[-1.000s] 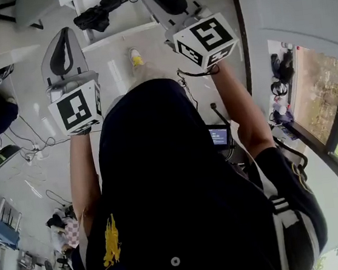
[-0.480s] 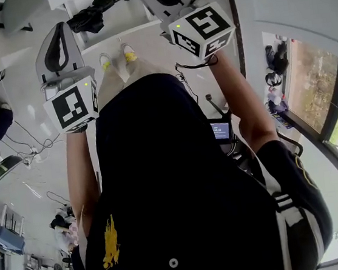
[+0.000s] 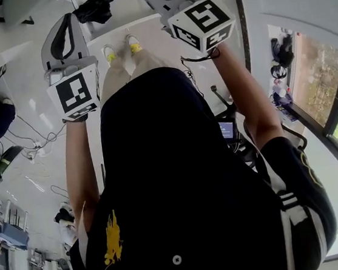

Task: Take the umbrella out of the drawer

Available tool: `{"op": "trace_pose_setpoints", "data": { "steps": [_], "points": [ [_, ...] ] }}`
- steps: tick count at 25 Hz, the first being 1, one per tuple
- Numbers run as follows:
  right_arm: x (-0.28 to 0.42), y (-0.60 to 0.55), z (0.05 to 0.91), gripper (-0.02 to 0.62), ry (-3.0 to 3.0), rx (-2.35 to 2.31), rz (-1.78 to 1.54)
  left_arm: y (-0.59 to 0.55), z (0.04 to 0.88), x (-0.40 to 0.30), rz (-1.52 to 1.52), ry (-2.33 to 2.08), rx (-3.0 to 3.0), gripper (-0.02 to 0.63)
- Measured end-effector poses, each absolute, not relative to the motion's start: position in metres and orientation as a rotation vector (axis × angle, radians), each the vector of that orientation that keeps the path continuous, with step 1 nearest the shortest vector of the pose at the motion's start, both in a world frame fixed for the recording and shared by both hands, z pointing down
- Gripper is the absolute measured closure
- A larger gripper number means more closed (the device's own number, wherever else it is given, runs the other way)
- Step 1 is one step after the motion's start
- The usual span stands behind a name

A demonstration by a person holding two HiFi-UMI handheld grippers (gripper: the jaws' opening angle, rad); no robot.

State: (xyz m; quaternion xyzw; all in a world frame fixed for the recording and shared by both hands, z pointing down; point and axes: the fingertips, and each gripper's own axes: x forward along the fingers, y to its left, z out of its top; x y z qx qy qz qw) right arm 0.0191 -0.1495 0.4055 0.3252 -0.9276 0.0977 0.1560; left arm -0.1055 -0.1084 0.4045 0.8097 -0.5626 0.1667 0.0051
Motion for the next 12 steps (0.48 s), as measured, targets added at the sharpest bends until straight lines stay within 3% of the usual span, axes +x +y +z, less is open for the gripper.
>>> {"op": "trace_pose_setpoints", "data": {
  "steps": [9, 12],
  "points": [
    [0.018, -0.163, 0.446, 0.572, -2.603, 0.933, 0.349, -0.135, 0.455, -0.112, 0.698, -1.679, 2.539, 0.584],
    [0.022, -0.168, 0.461, 0.572, -2.591, 0.938, 0.361, -0.146, 0.476, -0.111, 0.749, -1.664, 2.535, 0.54]
  ]
}}
